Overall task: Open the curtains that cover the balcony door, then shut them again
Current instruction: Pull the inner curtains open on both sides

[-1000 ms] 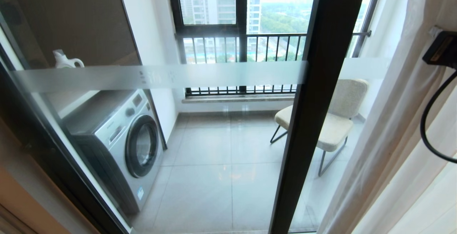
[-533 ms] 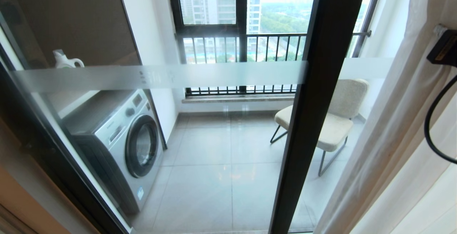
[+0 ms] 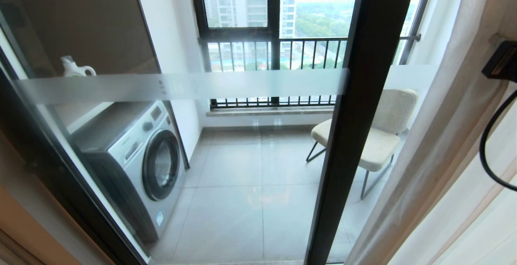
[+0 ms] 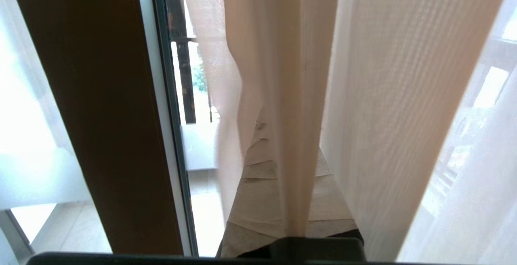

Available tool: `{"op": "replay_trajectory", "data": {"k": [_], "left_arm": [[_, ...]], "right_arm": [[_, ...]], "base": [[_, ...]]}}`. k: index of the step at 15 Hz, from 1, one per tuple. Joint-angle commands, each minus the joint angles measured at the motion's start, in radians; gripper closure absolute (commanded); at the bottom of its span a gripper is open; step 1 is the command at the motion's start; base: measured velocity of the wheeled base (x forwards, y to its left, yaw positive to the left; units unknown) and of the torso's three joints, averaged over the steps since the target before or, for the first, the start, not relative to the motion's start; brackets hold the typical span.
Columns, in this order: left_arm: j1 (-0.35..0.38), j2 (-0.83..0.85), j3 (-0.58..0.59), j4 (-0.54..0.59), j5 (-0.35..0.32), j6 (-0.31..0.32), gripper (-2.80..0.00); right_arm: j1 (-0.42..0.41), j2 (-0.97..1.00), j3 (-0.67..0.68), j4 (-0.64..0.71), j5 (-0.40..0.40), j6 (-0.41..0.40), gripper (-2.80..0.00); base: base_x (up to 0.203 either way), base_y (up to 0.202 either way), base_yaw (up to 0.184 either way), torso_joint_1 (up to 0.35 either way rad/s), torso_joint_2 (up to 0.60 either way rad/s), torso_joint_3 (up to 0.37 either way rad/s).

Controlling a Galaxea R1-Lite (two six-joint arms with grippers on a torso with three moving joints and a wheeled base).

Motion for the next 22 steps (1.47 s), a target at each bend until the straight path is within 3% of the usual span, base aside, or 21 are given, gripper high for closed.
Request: {"op": "replay_trajectory", "data": {"k": [1, 9, 22], "left_arm": [[0.000, 0.000, -0.001, 0.001, 0.000, 0.000, 0.00], [0.000, 0.000, -0.001, 0.001, 0.000, -0.002, 0.00], [0.000, 0.000, -0.001, 0.001, 0.000, -0.003, 0.00]], "right_arm": [[0.001, -0.016, 0.033, -0.003, -0.002, -0.001, 0.00], [-0.001, -0.031, 0.038, -0.003, -0.004, -0.001, 0.00], [-0.137, -0.023, 0.039, -0.003, -0.001, 0.001, 0.00]], "base": [[0.000, 0.000, 0.000, 0.000, 0.00, 0.000], [0.000, -0.160, 0.001, 0.001, 0.00, 0.004], [0.000, -0.189, 0.001, 0.002, 0.00, 0.001]]}}
